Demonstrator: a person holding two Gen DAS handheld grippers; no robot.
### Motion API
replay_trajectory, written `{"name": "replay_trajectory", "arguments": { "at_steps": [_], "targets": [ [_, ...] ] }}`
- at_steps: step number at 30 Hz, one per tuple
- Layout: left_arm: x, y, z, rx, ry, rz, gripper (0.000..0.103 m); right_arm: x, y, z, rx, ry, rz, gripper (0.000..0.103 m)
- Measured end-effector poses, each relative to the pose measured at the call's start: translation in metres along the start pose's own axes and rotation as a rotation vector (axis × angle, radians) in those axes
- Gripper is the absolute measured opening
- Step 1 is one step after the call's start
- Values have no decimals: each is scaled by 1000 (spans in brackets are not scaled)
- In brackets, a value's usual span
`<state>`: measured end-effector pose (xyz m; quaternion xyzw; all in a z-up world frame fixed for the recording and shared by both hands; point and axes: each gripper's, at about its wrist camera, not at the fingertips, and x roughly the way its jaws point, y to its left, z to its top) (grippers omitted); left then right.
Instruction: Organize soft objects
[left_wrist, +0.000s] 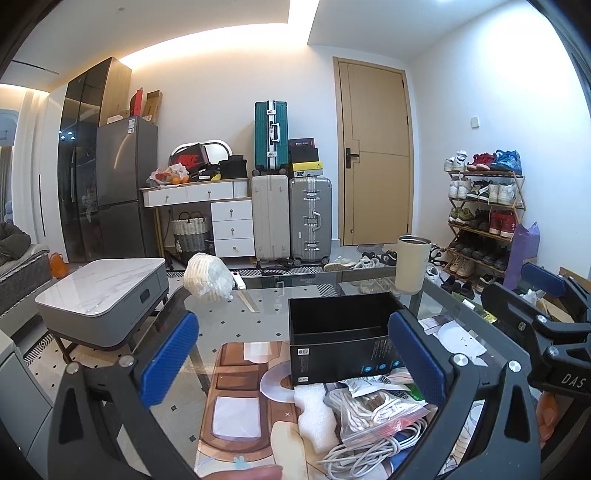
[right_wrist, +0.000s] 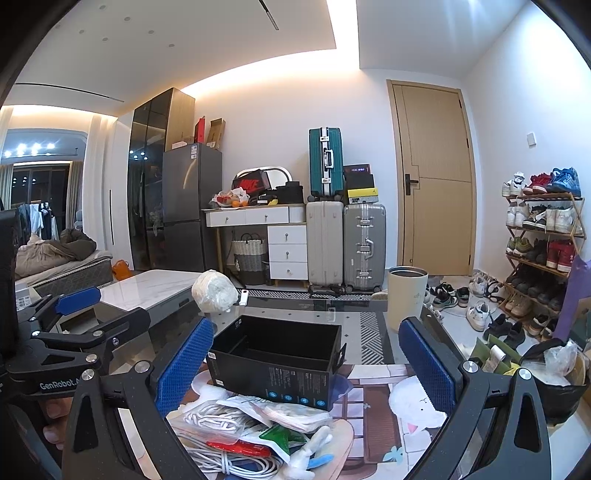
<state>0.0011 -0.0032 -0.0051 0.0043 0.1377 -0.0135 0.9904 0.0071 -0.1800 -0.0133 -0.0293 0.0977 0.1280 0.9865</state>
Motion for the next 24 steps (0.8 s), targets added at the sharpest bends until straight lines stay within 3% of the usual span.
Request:
{"name": "replay_trajectory", "arguments": {
  "at_steps": [24],
  "targets": [
    [1, 1, -1, -9, 5, 13, 103, -1, 2, -1, -2, 0, 6, 102]
  ]
}}
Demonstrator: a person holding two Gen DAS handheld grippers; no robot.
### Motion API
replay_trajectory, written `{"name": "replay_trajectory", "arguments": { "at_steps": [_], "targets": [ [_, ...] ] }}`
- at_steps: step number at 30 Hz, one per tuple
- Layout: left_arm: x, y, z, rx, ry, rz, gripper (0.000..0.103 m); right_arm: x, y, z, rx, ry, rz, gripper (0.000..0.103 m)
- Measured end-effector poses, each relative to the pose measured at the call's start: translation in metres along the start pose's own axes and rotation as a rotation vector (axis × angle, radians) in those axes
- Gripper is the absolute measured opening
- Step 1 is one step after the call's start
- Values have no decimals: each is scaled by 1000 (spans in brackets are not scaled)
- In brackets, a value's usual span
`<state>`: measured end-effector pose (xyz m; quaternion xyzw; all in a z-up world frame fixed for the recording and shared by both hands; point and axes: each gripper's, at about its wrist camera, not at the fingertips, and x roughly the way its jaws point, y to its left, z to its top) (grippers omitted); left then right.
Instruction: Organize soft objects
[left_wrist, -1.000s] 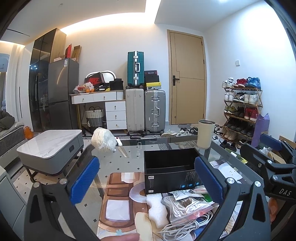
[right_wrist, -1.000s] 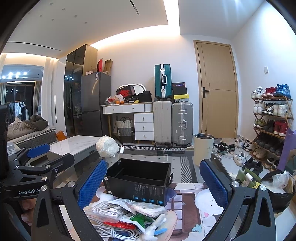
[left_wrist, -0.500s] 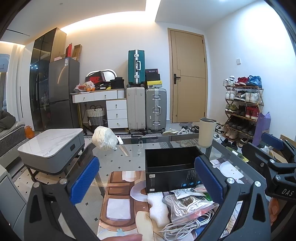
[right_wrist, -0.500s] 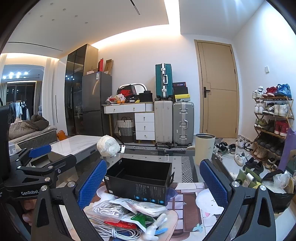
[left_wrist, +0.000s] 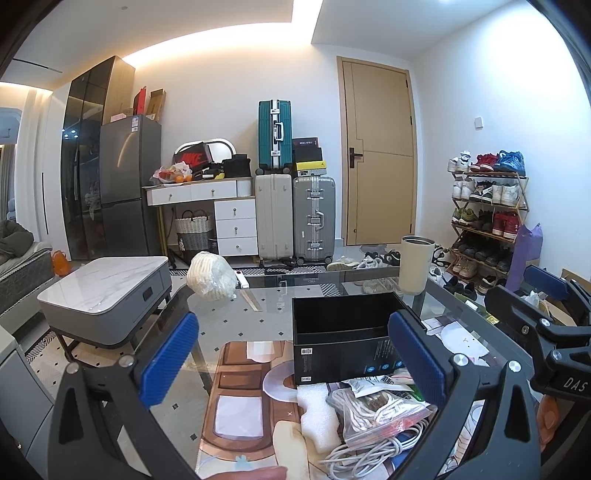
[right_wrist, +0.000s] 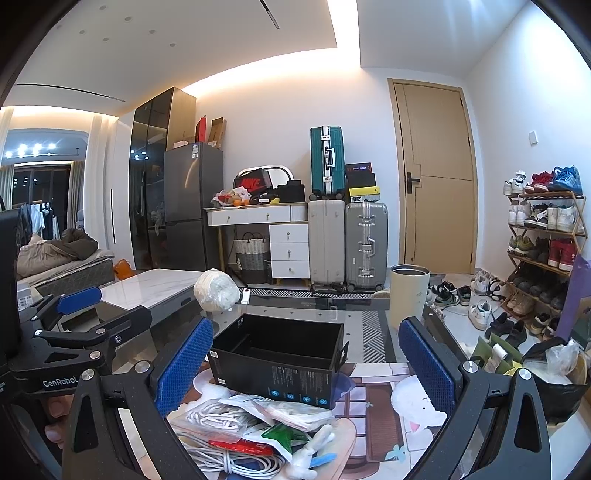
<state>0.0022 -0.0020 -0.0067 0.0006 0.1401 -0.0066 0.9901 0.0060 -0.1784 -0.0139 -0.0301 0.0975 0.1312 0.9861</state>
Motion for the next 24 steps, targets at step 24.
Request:
{"name": "replay_trajectory", "arguments": {
  "at_steps": [24],
  "targets": [
    [5, 2, 9, -24, 65, -5, 103, 8, 8, 15, -36, 78, -27, 102]
  ]
}}
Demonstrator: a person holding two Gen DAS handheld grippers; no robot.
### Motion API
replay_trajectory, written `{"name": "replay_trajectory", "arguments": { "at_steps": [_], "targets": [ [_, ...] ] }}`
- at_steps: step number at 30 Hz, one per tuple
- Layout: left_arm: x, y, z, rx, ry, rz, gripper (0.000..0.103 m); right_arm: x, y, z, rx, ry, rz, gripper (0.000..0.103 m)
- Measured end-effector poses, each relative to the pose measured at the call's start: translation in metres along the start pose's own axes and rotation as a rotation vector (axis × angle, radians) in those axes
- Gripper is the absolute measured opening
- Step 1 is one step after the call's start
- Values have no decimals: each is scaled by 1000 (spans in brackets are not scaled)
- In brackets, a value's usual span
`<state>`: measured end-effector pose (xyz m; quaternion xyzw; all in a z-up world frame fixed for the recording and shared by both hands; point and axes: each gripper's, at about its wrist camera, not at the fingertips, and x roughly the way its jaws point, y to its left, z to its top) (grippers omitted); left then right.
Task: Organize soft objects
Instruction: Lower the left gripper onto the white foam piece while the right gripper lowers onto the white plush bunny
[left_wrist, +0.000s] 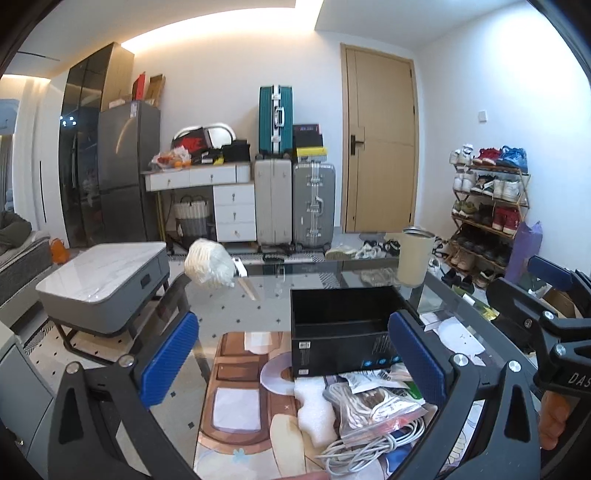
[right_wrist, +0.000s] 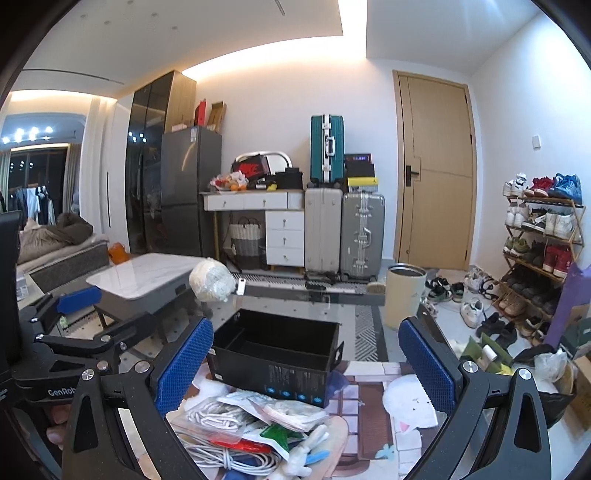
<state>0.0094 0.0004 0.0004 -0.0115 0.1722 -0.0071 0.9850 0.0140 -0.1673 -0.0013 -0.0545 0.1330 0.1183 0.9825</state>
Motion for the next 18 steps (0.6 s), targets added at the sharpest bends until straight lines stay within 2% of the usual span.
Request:
{"name": "replay_trajectory", "arguments": {
  "at_steps": [5, 6, 11, 13, 18],
  "targets": [
    [20, 2, -5, 1, 160, -53, 103, 15, -8, -4, 19, 113, 12, 102],
    [25, 2, -8, -5, 190, -45, 103, 21, -10, -8, 27, 155, 22, 102],
    [67, 13, -36, -45, 471, 42, 103, 46, -16, -32, 31, 344, 18, 102],
    [74, 15, -46, -28, 530, 50, 103, 53, -17, -44, 21, 402, 15, 102],
    [81, 22, -74, -14, 647, -5, 102, 75, -23, -76, 51, 557, 15, 101]
  ]
}}
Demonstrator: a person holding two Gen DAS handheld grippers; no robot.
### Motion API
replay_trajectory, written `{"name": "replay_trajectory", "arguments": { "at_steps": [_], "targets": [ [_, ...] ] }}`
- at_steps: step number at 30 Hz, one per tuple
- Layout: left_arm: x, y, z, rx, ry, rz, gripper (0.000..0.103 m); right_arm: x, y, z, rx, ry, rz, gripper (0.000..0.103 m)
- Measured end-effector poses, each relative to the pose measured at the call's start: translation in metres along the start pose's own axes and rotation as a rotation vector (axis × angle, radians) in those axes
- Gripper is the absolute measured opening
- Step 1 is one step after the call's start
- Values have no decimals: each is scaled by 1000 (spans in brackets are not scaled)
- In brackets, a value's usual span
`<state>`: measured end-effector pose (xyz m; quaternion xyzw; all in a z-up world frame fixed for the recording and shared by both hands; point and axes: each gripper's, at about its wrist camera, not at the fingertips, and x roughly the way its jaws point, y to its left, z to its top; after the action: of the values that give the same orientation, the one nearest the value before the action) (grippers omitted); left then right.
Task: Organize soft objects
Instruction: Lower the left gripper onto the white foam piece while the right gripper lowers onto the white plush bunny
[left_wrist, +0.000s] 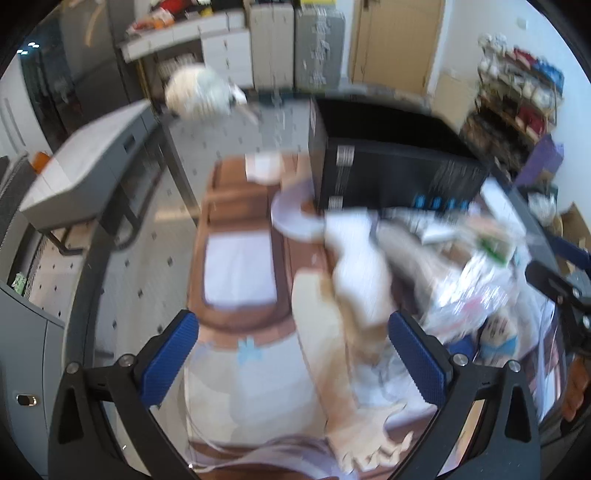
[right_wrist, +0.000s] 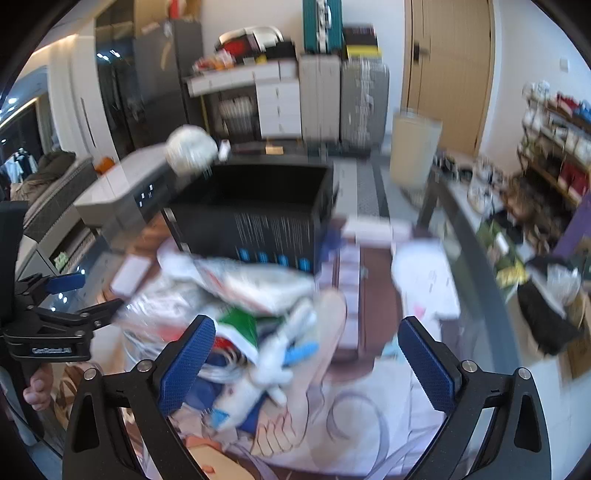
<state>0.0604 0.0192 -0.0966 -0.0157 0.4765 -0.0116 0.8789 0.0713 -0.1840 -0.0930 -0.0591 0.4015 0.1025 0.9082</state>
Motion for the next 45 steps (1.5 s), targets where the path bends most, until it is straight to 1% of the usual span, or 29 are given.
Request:
{"name": "replay_trajectory", "arguments": {
  "at_steps": [1, 2, 3, 4, 6, 8, 10, 12, 13, 16, 18, 20, 21, 22, 24, 25, 26, 27, 29, 31, 34, 36, 37, 38, 40, 41, 43, 44, 45],
  "targets": [
    [2, 0, -3, 12, 31, -4, 102, 5, -1, -3, 4, 26, -4, 101],
    [4, 1, -4, 14, 36, -7, 101, 11, -1, -5, 1, 52, -10, 99],
    [4, 3, -4, 8, 37, -15, 99, 14, 0, -6, -3, 70, -10, 96],
    [3, 4, -3, 1, 42, -26, 96, 17, 0, -7, -5, 85, -2, 95],
    [1, 7, 3, -21, 41, -42, 95, 20, 2, -9, -7, 106, 18, 95],
    [-1, 3, 8, -11, 32, -64, 93, 20, 4, -8, -19, 119, 26, 94],
    [1, -2, 13, 9, 27, -80, 89, 23, 7, -9, -31, 132, 36, 91],
    [8, -3, 20, -3, 39, -92, 79, 29, 10, -9, -38, 156, 58, 84],
    [11, 0, 24, -27, 44, -102, 73, 31, 11, -9, -39, 170, 72, 82],
    [24, 3, 33, -67, 72, -104, 71, 38, 11, -9, -37, 203, 98, 71],
    [28, -1, 35, -60, 77, -106, 70, 41, 9, -11, -32, 223, 105, 57],
    [32, -8, 39, -34, 72, -107, 68, 41, 8, -13, -25, 241, 144, 51],
    [34, -13, 41, -15, 68, -94, 67, 40, 8, -13, -29, 242, 154, 48],
    [36, -15, 43, -4, 67, -88, 67, 39, 9, -13, -39, 242, 156, 47],
    [42, -16, 48, 4, 70, -112, 59, 37, 10, -14, -51, 237, 155, 44],
    [43, -14, 49, -1, 75, -124, 49, 37, 9, -14, -52, 239, 160, 43],
    [44, -14, 50, -3, 86, -142, 44, 36, 9, -15, -51, 243, 171, 39],
    [44, -15, 50, 3, 92, -153, 41, 36, 9, -15, -51, 245, 181, 37],
    [38, -23, 46, 58, 98, -152, 30, 34, 11, -16, -63, 246, 190, 35],
    [33, -29, 41, 101, 106, -163, 28, 31, 11, -17, -76, 252, 198, 34],
    [24, -22, 29, 101, 125, -192, 28, 26, 12, -21, -110, 262, 202, 33],
    [12, -19, 14, 121, 129, -204, 32, 19, 17, -26, -162, 274, 207, 33],
    [7, -18, 10, 135, 124, -204, 50, 17, 18, -28, -167, 273, 211, 33],
    [1, -17, 4, 150, 117, -200, 72, 15, 17, -30, -169, 270, 212, 33],
    [-5, -18, -7, 179, 105, -185, 91, 12, 18, -31, -182, 257, 206, 34],
    [-4, -17, -11, 190, 107, -179, 89, 12, 17, -31, -186, 256, 202, 35],
    [8, -16, -20, 205, 144, -163, 91, 14, 15, -31, -174, 262, 202, 39],
    [11, -16, -24, 220, 148, -156, 92, 16, 15, -32, -168, 269, 203, 42],
    [10, -22, -28, 252, 135, -136, 93, 19, 15, -32, -166, 274, 203, 43]
  ]
}}
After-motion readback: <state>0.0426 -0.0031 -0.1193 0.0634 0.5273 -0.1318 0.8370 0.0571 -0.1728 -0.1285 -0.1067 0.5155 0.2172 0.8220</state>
